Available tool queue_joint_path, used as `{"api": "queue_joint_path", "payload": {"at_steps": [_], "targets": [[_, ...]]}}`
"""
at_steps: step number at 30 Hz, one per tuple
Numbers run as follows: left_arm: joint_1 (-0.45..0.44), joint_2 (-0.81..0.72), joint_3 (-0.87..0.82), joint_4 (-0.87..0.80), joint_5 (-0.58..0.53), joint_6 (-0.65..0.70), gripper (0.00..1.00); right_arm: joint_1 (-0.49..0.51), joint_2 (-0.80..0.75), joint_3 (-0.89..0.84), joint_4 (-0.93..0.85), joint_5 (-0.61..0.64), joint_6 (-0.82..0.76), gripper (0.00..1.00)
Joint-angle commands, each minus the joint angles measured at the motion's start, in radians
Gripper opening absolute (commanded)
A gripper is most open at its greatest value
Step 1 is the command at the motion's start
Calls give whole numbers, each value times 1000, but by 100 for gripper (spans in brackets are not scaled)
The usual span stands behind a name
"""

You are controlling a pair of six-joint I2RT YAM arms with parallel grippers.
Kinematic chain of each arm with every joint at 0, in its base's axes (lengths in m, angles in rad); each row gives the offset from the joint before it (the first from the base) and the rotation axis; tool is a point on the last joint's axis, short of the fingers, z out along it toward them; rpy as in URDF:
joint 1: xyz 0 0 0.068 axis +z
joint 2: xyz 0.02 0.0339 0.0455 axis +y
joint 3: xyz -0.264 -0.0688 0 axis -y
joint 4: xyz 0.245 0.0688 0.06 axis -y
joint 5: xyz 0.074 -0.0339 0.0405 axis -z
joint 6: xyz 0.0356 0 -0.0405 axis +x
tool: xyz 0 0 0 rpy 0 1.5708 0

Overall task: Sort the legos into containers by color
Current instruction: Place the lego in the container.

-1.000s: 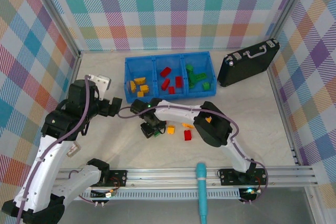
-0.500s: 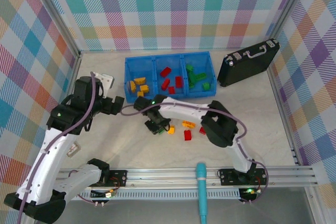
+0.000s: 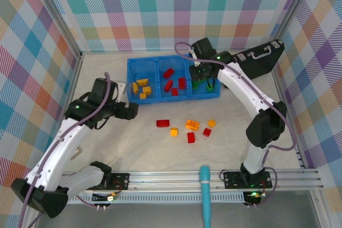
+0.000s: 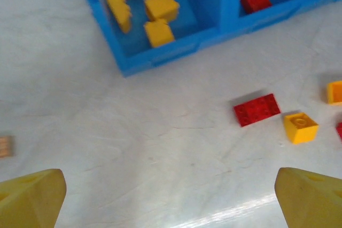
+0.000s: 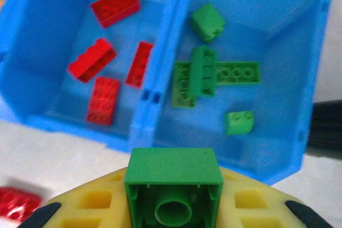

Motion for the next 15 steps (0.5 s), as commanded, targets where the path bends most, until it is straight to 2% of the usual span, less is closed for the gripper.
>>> {"api": "queue_joint_path", "payload": {"at_steps": [1, 8, 12, 15], "targets": [[-114, 75, -12, 97, 26, -137, 100, -34, 99, 55, 80, -27, -91, 27], [-376, 365, 112, 216, -77, -250, 100, -92, 286, 155, 172, 5, -193, 27], [-471, 531, 169, 333, -42, -312, 100, -130, 354, 192, 201, -35, -181, 27], [-535, 652, 254, 349, -67, -333, 100, -154, 387, 202, 222, -79, -162, 28]]}}
